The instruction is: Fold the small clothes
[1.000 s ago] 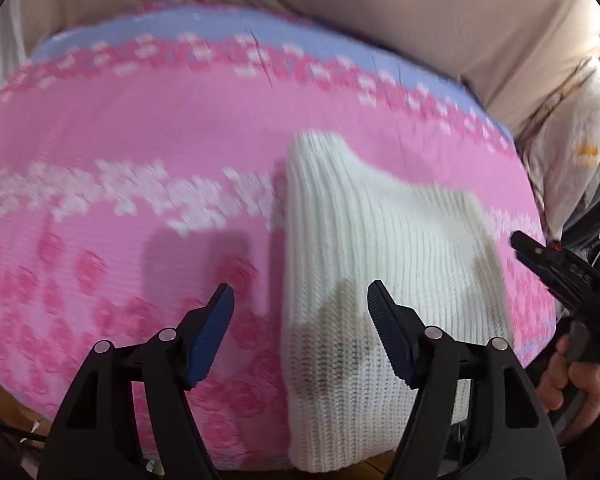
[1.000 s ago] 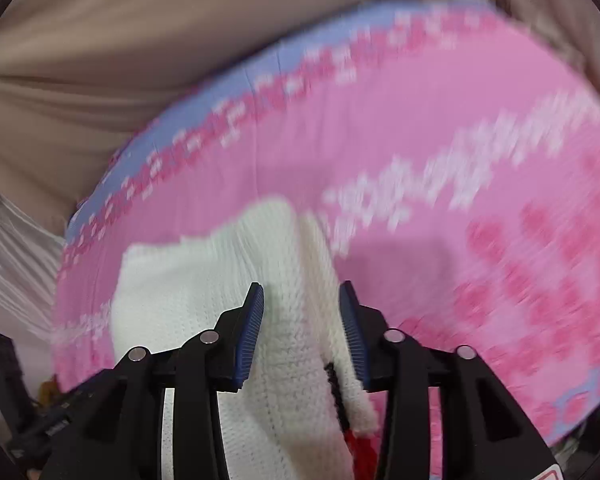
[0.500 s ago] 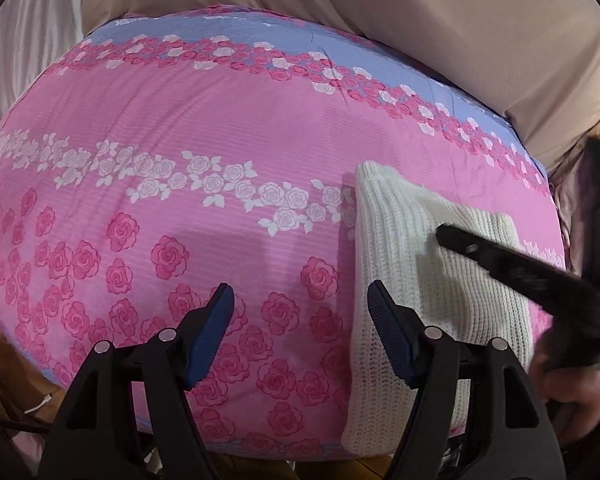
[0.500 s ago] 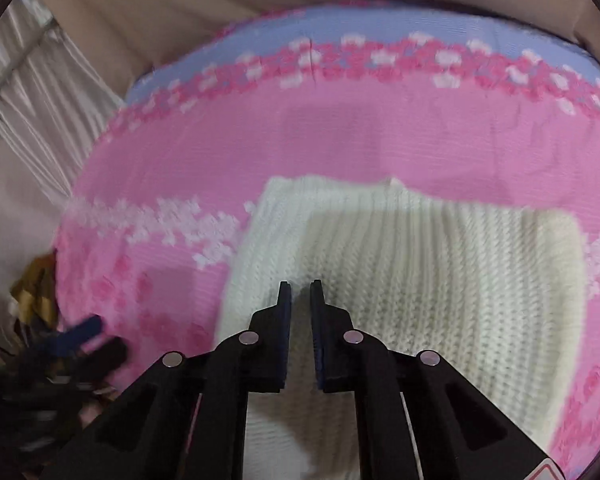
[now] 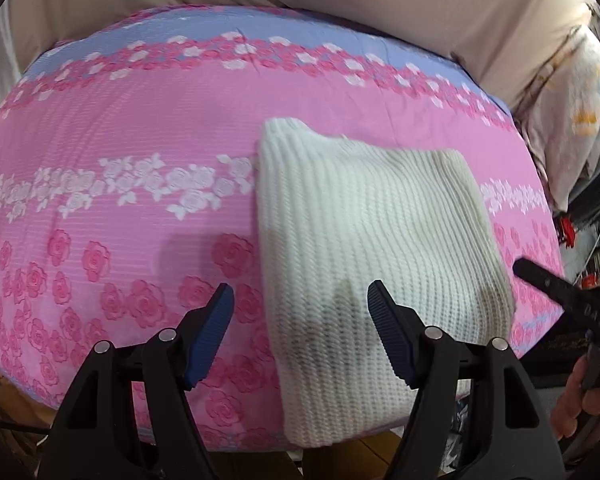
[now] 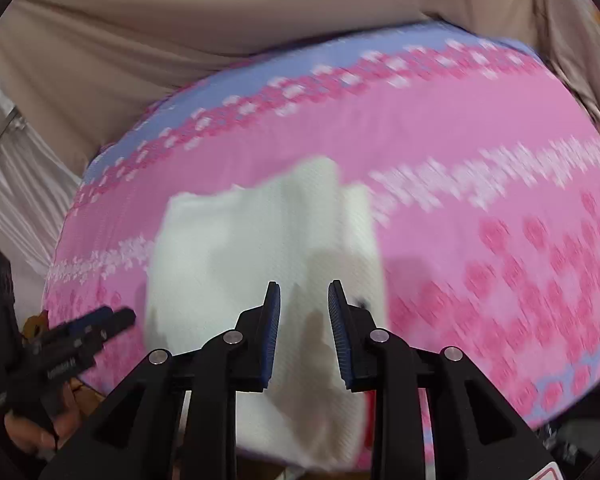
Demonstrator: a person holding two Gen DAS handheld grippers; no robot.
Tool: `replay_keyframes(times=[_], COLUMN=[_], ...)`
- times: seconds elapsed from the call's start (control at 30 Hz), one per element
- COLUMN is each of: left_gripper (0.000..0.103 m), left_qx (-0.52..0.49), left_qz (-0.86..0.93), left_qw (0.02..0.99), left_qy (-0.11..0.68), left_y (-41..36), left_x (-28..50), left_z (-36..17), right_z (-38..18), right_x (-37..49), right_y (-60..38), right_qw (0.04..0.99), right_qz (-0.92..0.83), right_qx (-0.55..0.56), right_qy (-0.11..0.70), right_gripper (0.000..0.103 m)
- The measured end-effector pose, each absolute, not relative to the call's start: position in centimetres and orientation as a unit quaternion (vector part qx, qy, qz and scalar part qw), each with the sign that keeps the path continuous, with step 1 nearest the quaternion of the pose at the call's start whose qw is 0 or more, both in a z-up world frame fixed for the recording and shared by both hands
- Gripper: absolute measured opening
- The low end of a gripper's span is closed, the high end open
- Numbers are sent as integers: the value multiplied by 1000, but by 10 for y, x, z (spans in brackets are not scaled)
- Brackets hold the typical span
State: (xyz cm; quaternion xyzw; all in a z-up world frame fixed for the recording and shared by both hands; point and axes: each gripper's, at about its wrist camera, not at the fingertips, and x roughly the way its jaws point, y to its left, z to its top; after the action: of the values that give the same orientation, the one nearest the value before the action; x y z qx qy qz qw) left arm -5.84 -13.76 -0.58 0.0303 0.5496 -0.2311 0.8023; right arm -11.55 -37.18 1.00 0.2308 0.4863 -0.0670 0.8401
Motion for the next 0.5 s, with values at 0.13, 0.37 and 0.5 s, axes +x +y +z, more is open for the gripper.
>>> replay_keyframes(times=[0.13, 0.37, 0.5], left_gripper=[67, 68, 72], left_qx=[31, 52, 74], left_qz=[-236, -229, -207], left_qw=[788, 784, 787], left_qy=[568, 575, 576], left_y=[-152, -167, -169], left_x=[-61, -67, -64], left_z=[-18, -30, -41], right_z=[-26, -17, -78], right_x=[-124, -143, -136], right_y=[-368, -395, -409], right_qw=[828, 837, 781], right_qz=[-64, -107, -126], right_qx=[244, 267, 273], right_qy=[501, 465, 548], right_gripper=[32, 6, 0])
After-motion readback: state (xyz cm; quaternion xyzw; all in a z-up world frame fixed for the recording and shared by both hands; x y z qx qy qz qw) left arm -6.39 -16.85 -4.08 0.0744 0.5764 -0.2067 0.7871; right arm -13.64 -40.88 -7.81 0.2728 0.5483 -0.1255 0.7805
